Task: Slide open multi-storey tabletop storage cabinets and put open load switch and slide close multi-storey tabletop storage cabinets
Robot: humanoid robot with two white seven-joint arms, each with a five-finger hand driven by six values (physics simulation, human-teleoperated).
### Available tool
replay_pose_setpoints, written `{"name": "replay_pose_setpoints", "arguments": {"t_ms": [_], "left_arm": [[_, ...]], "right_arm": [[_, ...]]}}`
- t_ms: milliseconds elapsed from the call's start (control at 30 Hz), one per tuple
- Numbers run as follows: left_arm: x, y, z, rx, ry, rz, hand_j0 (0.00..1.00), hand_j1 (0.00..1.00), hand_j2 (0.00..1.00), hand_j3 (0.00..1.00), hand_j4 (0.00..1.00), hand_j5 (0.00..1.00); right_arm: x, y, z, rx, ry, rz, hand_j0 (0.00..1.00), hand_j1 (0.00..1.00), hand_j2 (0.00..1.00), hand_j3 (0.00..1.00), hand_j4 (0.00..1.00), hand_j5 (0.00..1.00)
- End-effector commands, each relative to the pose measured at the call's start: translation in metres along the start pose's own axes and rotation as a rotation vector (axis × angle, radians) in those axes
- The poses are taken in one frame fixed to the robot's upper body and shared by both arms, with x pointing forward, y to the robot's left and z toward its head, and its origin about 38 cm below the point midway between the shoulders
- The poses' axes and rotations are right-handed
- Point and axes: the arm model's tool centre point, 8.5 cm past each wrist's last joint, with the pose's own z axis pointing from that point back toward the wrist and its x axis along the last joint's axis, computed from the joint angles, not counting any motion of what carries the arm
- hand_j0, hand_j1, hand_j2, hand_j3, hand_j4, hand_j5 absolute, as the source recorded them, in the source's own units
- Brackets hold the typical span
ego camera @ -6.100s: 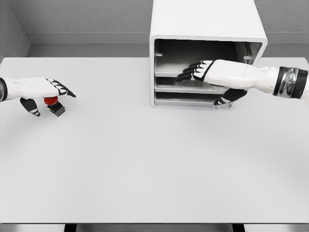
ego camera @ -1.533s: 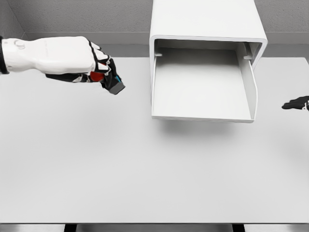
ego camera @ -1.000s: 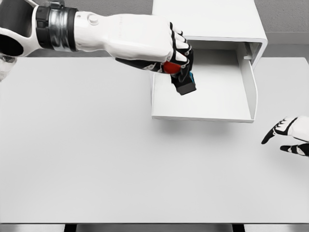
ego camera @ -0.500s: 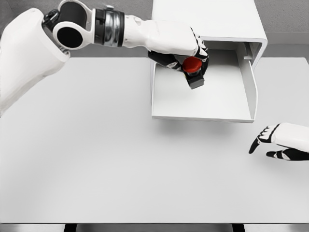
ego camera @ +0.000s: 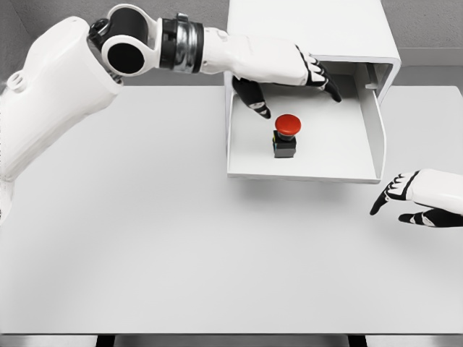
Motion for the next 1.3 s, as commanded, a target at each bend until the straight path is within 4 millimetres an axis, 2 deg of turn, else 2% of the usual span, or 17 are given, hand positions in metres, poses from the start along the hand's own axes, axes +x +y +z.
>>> {"name": "replay_pose_setpoints", "arguments": {"t_ms": [0, 33, 67, 133, 167, 233, 267, 300, 333, 367, 433, 833, 967, 1033, 1200, 1267], "left_arm": [[0.003, -0.002, -0.009, -0.019, -0.005, -0.015, 1.00, 1.00, 1.00, 1.00, 1.00, 1.00], [0.004, -0.002, -0.007, -0.017, -0.007, -0.014, 1.00, 1.00, 1.00, 1.00, 1.00, 1.00], [0.006, -0.001, 0.004, -0.017, -0.005, -0.030, 1.00, 1.00, 1.00, 1.00, 1.00, 1.00], [-0.016, -0.011, 0.060, -0.041, 0.111, -0.020, 1.00, 1.00, 1.00, 1.00, 1.00, 1.00], [-0.019, -0.011, 0.083, -0.028, 0.132, -0.001, 1.00, 1.00, 1.00, 1.00, 1.00, 1.00], [-0.006, -0.008, 0.142, 0.013, 0.151, 0.035, 1.00, 1.00, 1.00, 1.00, 1.00, 1.00], [-0.004, -0.014, 0.184, 0.019, 0.207, 0.073, 1.00, 1.00, 1.00, 1.00, 1.00, 1.00], [0.000, -0.024, 0.215, 0.018, 0.251, 0.108, 1.00, 1.00, 1.00, 1.00, 1.00, 1.00], [0.003, -0.030, 0.243, 0.003, 0.305, 0.122, 1.00, 1.00, 1.00, 1.00, 1.00, 1.00], [0.001, -0.045, 0.259, -0.012, 0.347, 0.156, 1.00, 1.00, 1.00, 1.00, 1.00, 1.00], [0.001, -0.052, 0.261, -0.018, 0.350, 0.173, 1.00, 1.00, 1.00, 1.00, 1.00, 1.00], [0.002, -0.060, 0.257, -0.029, 0.340, 0.186, 1.00, 1.00, 1.00, 1.00, 1.00, 1.00], [0.002, -0.061, 0.257, -0.030, 0.340, 0.186, 1.00, 1.00, 1.00, 1.00, 1.00, 1.00], [0.002, -0.061, 0.257, -0.033, 0.340, 0.187, 1.00, 1.00, 1.00, 1.00, 1.00, 1.00], [0.002, -0.062, 0.255, -0.036, 0.339, 0.185, 1.00, 1.00, 1.00, 1.00, 1.00, 1.00], [0.002, -0.069, 0.253, -0.041, 0.335, 0.199, 1.00, 1.00, 1.00, 1.00, 1.00, 1.00]], "right_arm": [[0.000, -0.001, 0.000, -0.003, 0.000, -0.006, 0.64, 0.64, 0.64, 0.64, 0.64, 0.64], [0.000, -0.002, 0.000, -0.005, -0.001, -0.002, 0.64, 0.64, 0.64, 0.64, 0.64, 0.64], [0.000, -0.003, 0.000, -0.009, -0.001, -0.003, 0.65, 0.65, 0.65, 0.65, 0.65, 0.65], [0.000, -0.007, 0.000, -0.018, -0.003, 0.005, 0.66, 0.66, 0.66, 0.66, 0.66, 0.66], [0.000, -0.008, 0.000, -0.020, -0.003, 0.005, 0.67, 0.67, 0.67, 0.67, 0.67, 0.67], [0.001, -0.009, 0.001, -0.025, -0.006, 0.004, 0.67, 0.67, 0.67, 0.67, 0.67, 0.67], [0.001, -0.010, 0.000, -0.030, -0.009, 0.002, 0.67, 0.67, 0.67, 0.67, 0.67, 0.67], [0.001, -0.012, 0.001, -0.035, -0.010, 0.004, 0.67, 0.67, 0.67, 0.67, 0.67, 0.67], [0.001, -0.012, 0.001, -0.036, -0.012, 0.001, 0.68, 0.68, 0.68, 0.68, 0.68, 0.68], [0.001, -0.012, 0.001, -0.037, -0.013, 0.000, 0.68, 0.68, 0.68, 0.68, 0.68, 0.68], [0.001, -0.012, 0.001, -0.037, -0.011, -0.001, 0.69, 0.69, 0.69, 0.69, 0.69, 0.69], [-0.002, 0.007, 0.002, -0.004, -0.002, -0.047, 0.72, 0.72, 0.72, 0.72, 0.72, 0.72], [-0.001, 0.024, 0.001, 0.027, -0.004, -0.080, 0.72, 0.72, 0.72, 0.72, 0.72, 0.72], [-0.001, 0.025, 0.000, 0.030, -0.006, -0.080, 0.72, 0.72, 0.72, 0.72, 0.72, 0.72], [0.000, 0.007, -0.002, 0.003, -0.014, -0.039, 0.72, 0.72, 0.72, 0.72, 0.72, 0.72], [0.004, 0.011, -0.016, 0.025, -0.050, -0.042, 0.72, 0.72, 0.72, 0.72, 0.72, 0.72]]}}
